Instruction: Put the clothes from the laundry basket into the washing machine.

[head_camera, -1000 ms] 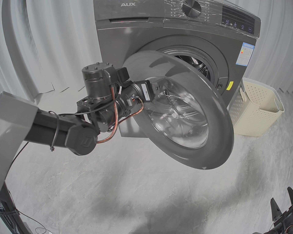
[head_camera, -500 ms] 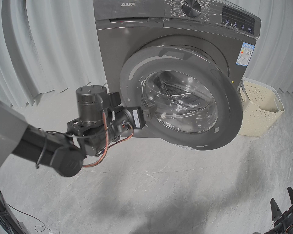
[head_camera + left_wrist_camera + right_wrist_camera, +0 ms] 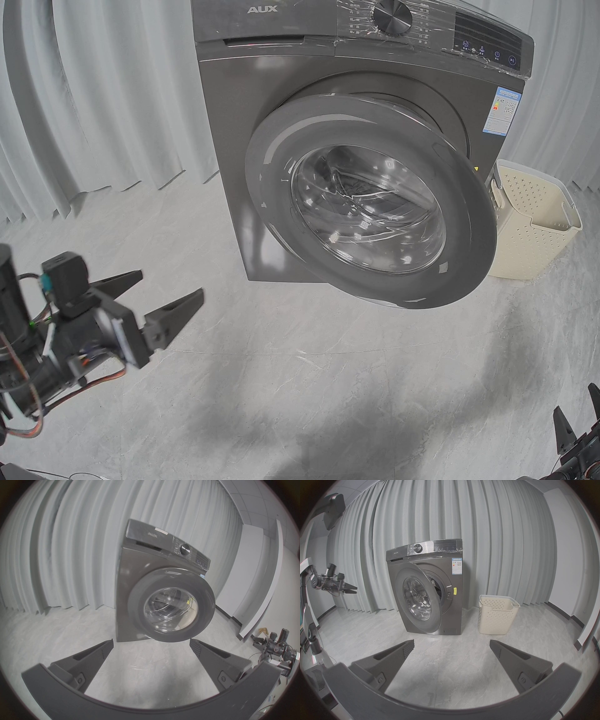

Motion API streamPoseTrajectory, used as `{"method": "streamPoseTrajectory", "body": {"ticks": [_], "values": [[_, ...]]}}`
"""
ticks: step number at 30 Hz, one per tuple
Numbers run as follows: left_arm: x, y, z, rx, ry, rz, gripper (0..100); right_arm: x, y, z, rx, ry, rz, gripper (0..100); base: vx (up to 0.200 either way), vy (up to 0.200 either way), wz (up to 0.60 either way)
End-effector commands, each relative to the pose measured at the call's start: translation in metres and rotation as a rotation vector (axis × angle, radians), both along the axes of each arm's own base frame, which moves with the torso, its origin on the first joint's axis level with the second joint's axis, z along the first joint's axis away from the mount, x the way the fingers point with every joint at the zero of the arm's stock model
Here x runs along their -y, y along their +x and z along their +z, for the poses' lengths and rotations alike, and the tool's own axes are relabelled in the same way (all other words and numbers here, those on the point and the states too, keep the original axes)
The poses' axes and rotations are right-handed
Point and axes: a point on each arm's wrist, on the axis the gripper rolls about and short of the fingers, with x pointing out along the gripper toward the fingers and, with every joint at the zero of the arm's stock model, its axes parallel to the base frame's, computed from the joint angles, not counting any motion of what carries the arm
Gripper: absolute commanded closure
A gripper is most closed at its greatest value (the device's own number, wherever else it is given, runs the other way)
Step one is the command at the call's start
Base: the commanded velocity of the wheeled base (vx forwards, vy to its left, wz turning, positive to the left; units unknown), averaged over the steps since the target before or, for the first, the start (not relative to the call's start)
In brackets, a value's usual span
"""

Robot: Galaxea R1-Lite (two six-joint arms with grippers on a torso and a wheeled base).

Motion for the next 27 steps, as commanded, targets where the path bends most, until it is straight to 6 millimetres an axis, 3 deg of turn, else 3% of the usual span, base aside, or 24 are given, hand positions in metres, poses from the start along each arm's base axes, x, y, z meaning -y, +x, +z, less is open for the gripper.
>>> {"method": "streamPoseTrajectory", "body": {"ticks": [1, 6, 9, 12, 13, 14, 17, 21, 27], "values": [[-0.092, -0.118, -0.051, 0.125, 0.008, 0.230, 0, 0.000, 0.000, -0.005, -0.002, -0.004, 0.005, 0, 0.000, 0.000, 0.00], [-0.102, -0.140, -0.076, 0.186, -0.010, 0.382, 0, 0.000, -0.001, 0.001, 0.041, 0.004, 0.011, 0, 0.000, 0.000, 0.00], [-0.103, -0.153, -0.109, 0.149, 0.003, 0.394, 0, 0.000, -0.017, 0.059, 0.221, 0.028, 0.034, 0, 0.000, 0.000, 0.00], [-0.103, -0.165, -0.132, 0.051, 0.043, 0.401, 0, 0.000, -0.005, 0.081, 0.139, 0.040, 0.115, 0, 0.000, 0.000, 0.00], [-0.103, -0.165, -0.132, 0.051, 0.043, 0.401, 0, 0.000, -0.005, 0.081, 0.139, 0.040, 0.115, 0, 0.000, 0.000, 0.00], [-0.103, -0.163, -0.130, 0.070, 0.043, 0.414, 0, -0.001, 0.011, 0.085, 0.038, 0.063, 0.186, 0, 0.000, 0.000, 0.00], [-0.102, -0.163, -0.129, 0.069, 0.036, 0.436, 0, -0.006, 0.035, 0.091, -0.089, 0.172, 0.305, 0, 0.000, 0.000, 0.00], [-0.101, -0.166, -0.130, 0.099, 0.039, 0.537, 0, -0.014, 0.058, 0.098, -0.146, 0.206, 0.450, 0, 0.000, 0.000, 0.00], [-0.100, -0.170, -0.132, 0.162, 0.096, 0.455, 0, -0.024, 0.075, 0.100, -0.201, 0.192, 0.546, 0, 0.000, 0.000, 0.00]]}}
